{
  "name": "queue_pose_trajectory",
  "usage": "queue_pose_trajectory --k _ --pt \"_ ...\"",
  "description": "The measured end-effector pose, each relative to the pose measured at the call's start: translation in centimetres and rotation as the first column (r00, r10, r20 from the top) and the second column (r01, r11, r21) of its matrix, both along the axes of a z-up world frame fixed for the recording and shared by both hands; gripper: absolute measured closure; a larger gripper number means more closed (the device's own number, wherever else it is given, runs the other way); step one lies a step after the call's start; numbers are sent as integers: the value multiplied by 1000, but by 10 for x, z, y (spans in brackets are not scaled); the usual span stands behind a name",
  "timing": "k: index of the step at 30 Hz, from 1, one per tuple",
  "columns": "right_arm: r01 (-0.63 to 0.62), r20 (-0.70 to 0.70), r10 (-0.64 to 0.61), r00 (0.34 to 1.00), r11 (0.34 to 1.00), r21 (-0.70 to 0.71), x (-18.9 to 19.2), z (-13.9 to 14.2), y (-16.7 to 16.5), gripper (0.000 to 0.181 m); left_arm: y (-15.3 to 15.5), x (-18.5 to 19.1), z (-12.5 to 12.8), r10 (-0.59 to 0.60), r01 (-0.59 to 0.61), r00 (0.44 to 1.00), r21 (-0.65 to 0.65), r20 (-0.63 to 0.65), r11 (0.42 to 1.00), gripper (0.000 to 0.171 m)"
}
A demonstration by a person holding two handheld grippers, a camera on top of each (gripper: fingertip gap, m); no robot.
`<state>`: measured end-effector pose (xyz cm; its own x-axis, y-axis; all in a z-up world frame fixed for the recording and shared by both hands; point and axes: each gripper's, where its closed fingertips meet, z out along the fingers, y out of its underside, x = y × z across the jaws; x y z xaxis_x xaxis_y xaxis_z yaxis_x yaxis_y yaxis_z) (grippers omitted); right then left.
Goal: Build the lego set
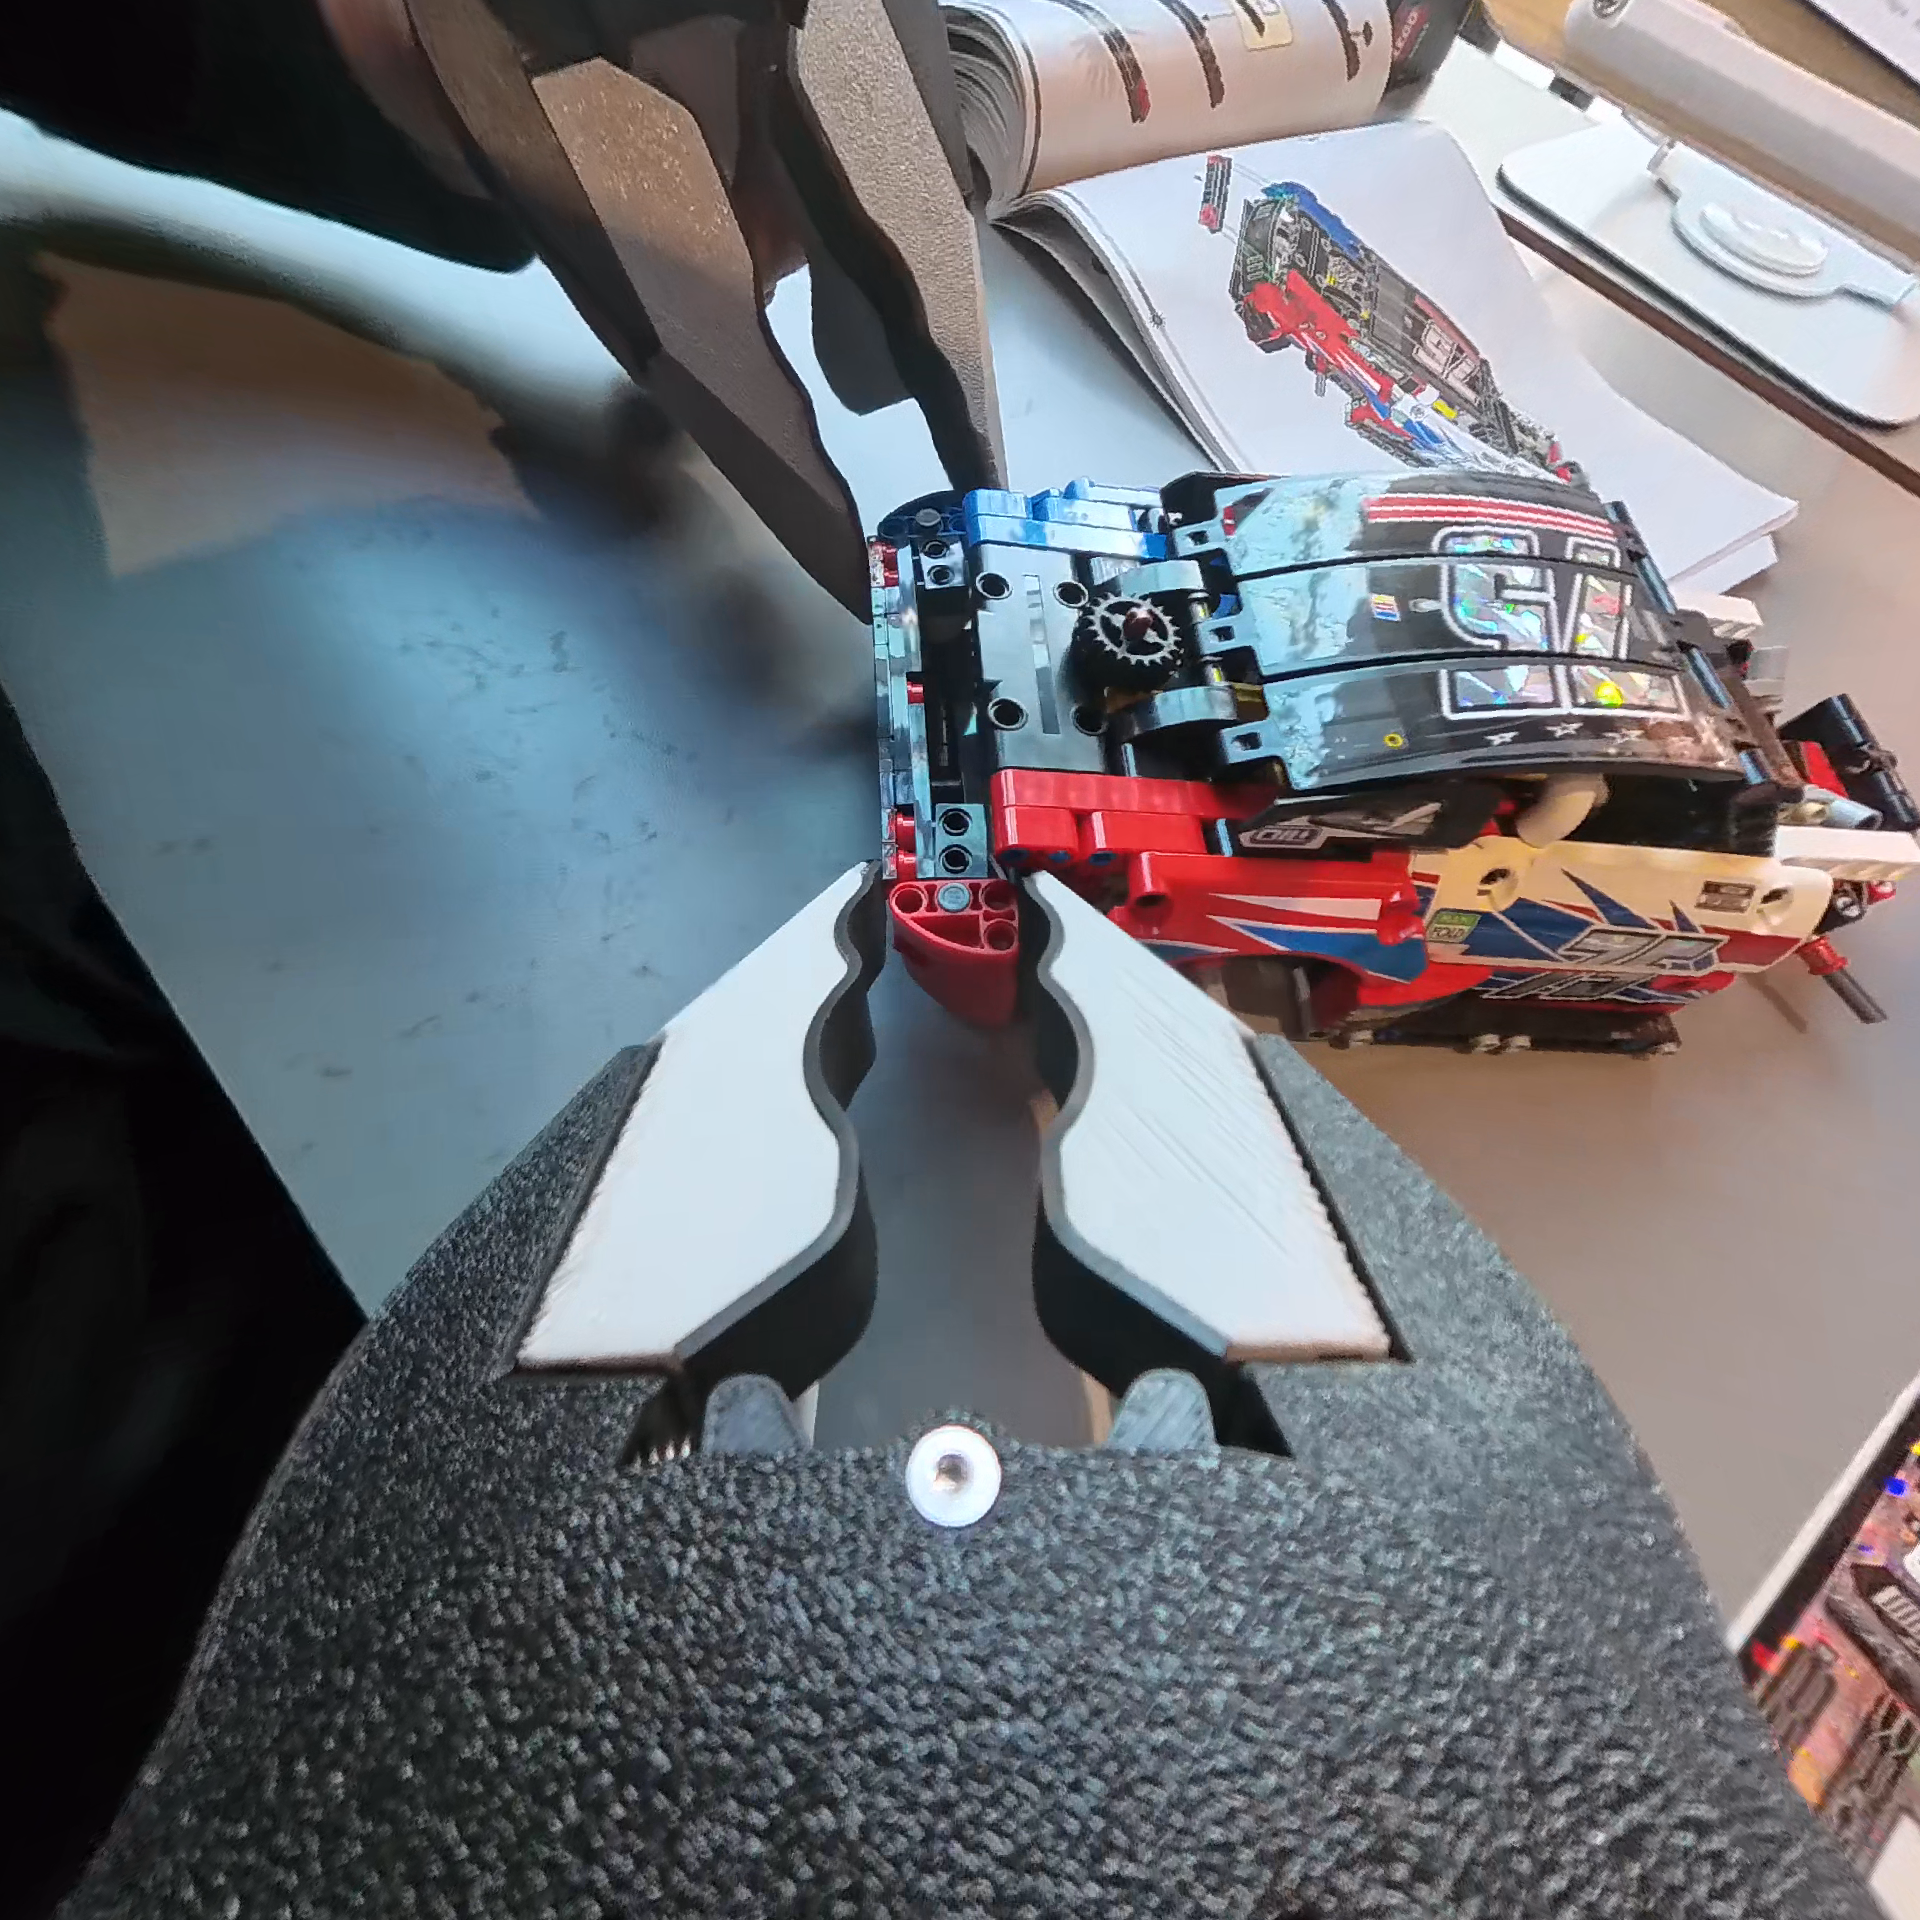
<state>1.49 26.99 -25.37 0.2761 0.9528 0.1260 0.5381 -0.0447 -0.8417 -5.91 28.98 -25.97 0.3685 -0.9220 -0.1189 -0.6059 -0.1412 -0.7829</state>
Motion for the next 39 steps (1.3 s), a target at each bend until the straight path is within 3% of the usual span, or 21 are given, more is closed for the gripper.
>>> queue_pose_trajectory --k 4,11,19,25,28,34,39 --pt "-1 -35 -3 999 995 -98 0 0 0 157 -1 1 1 16 -14 999 -42 43 999 142" --pt "-3 -38 0 999 995 -97 0 0 1 156 2 -3 2 2 -1 1000 143 -7 990 139" --pt "-4 -38 0 999 996 -94 0 1 2 156 0 -7 12 -84 140 980 335 -178 932 148" --pt "7 -38 -10 999 995 -97 -1 1 2 156 -1 -8 15 -99 139 984 279 -150 950 147" --pt "7 -38 -10 999 995 -98 -1 1 2 156 -7 -8 20 -139 169 982 262 -128 950 155" --pt "5 -39 -9 999 995 -100 -1 1 2 156 -10 -2 12 -224 267 954 226 -199 937 150" --pt "5 -39 -9 999 995 -100 -1 1 3 156 -8 3 12 -271 334 926 236 -262 913 156"
